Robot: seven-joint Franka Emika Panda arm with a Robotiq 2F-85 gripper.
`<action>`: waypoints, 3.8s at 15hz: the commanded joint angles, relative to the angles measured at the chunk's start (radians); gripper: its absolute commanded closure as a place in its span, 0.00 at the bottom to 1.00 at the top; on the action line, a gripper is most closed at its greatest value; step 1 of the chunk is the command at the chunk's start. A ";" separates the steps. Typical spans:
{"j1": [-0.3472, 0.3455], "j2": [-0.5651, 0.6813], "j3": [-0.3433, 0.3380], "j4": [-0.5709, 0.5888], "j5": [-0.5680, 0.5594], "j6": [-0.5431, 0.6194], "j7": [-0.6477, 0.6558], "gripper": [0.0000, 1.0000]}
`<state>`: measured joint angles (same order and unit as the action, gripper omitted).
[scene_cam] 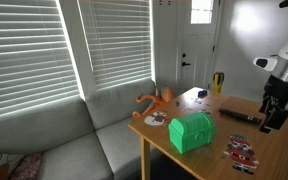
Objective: Press a button on the black remote
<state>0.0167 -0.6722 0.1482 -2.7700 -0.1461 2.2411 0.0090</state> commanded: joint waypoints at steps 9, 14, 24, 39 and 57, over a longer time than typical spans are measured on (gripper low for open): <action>-0.028 0.036 -0.040 0.056 0.057 -0.018 0.141 0.00; -0.103 0.070 -0.066 0.117 0.075 -0.027 0.284 0.00; -0.261 0.200 -0.080 0.196 0.087 -0.004 0.628 0.48; -0.307 0.334 -0.110 0.207 0.067 0.178 1.220 1.00; -0.280 0.410 -0.156 0.239 0.062 0.176 1.189 1.00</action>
<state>-0.2830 -0.2891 0.0116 -2.5546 -0.0744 2.4021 1.2031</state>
